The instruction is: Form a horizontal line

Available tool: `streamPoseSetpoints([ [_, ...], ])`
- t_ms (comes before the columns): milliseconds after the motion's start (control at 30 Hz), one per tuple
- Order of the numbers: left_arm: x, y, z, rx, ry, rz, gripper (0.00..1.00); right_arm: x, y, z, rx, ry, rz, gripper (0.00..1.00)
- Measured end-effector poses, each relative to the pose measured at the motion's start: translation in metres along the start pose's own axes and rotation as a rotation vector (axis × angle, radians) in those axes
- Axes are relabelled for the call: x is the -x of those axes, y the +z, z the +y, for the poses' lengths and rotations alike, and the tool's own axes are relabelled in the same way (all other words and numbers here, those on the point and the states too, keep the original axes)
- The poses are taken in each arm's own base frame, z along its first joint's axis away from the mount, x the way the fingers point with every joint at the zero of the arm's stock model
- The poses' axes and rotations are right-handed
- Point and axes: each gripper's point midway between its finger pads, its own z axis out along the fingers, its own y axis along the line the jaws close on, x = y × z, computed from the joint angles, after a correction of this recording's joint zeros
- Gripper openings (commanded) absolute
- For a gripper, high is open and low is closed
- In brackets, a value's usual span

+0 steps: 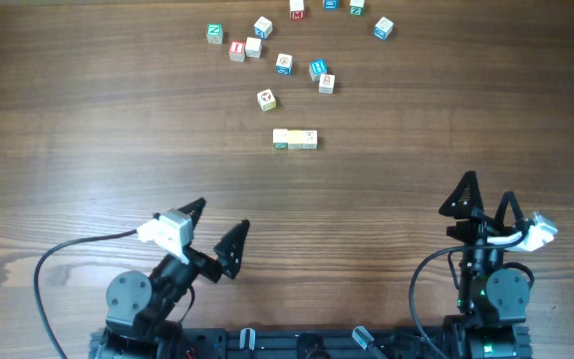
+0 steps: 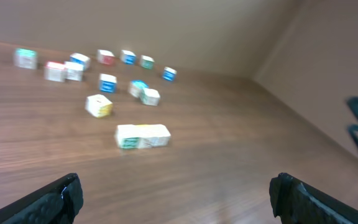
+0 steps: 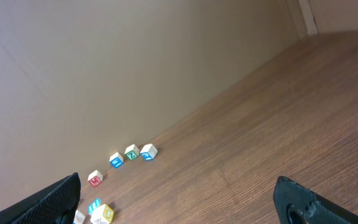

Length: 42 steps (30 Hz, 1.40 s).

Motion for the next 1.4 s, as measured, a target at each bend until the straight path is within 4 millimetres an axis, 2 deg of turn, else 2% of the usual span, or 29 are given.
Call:
streamPoseSetpoints([
  [133,0.013,-0.001,0.007,0.049,0.04,-0.057,1.0,0.0,0.0,0.0,0.0,0.0,0.0,1.0],
  [367,0.018,-0.002,0.013,0.089,0.176,-0.077,1.0,0.0,0.0,0.0,0.0,0.0,0.0,1.0],
  [433,0.025,-0.002,0.012,0.094,0.199,-0.108,1.0,0.0,0.0,0.0,0.0,0.0,0.0,1.0],
  [667,0.07,-0.011,-0.005,0.057,0.277,-0.298,1.0,0.0,0.0,0.0,0.0,0.0,0.0,1.0],
  [733,0.076,-0.013,-0.008,0.051,0.288,-0.325,1.0,0.0,0.0,0.0,0.0,0.0,0.0,1.0],
  [900,0.067,-0.01,-0.003,0.061,0.281,-0.29,1.0,0.0,0.0,0.0,0.0,0.0,0.0,1.0],
  [967,0.055,-0.005,0.002,0.069,0.272,-0.255,1.0,0.0,0.0,0.0,0.0,0.0,0.0,1.0],
  [1167,0.0,0.009,0.033,0.137,0.23,-0.105,1.0,0.0,0.0,0.0,0.0,0.0,0.0,1.0],
  [1400,0.0,0.007,0.046,0.209,0.224,-0.108,1.0,0.0,0.0,0.0,0.0,0.0,-0.001,1.0],
])
